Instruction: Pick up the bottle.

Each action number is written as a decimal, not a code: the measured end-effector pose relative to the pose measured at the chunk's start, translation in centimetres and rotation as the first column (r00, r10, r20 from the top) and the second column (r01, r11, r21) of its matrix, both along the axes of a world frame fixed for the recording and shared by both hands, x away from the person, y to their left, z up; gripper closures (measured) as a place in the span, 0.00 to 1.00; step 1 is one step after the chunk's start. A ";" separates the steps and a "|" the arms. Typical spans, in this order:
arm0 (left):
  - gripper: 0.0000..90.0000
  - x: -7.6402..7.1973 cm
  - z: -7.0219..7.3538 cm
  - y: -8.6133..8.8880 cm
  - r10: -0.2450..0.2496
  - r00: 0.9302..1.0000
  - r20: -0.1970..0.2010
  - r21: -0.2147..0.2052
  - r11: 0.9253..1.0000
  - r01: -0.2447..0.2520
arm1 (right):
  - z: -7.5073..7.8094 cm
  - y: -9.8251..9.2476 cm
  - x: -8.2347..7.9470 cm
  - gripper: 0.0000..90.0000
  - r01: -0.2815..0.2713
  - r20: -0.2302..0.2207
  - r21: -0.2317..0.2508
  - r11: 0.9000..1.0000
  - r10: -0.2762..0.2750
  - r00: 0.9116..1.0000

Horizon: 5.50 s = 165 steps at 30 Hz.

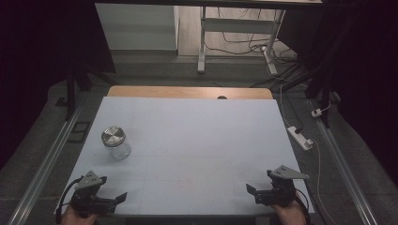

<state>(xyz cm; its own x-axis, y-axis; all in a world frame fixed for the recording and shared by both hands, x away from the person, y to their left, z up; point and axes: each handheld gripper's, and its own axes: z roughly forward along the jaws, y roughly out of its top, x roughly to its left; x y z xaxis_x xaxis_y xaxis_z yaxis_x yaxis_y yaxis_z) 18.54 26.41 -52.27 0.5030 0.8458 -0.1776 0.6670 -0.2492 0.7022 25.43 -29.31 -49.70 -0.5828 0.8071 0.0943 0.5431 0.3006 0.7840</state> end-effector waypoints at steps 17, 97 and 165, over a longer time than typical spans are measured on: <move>0.00 0.4 -0.1 0.3 0.010 1.000 0.002 0.003 1.000 -0.010 | -0.1 0.6 0.0 0.00 -0.041 -0.006 -0.046 0.998 0.041 0.999; 0.00 9.4 0.3 2.7 0.161 0.972 0.174 0.062 0.983 -0.174 | -0.2 0.6 0.3 0.00 -0.070 -0.045 -0.047 0.996 0.068 0.997; 0.17 12.8 1.4 1.8 0.136 0.976 0.168 0.033 0.989 -0.144 | -0.3 0.6 0.5 0.00 -0.075 -0.055 -0.041 0.996 0.072 0.996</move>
<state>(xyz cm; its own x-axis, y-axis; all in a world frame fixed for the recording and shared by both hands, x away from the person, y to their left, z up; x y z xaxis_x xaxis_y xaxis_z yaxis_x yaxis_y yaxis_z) 31.30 28.21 -50.84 0.3983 0.9151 -0.0624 0.5737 -0.1955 0.7954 25.89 -28.72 -49.98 -0.6358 0.7663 0.0929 0.5587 0.3739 0.7403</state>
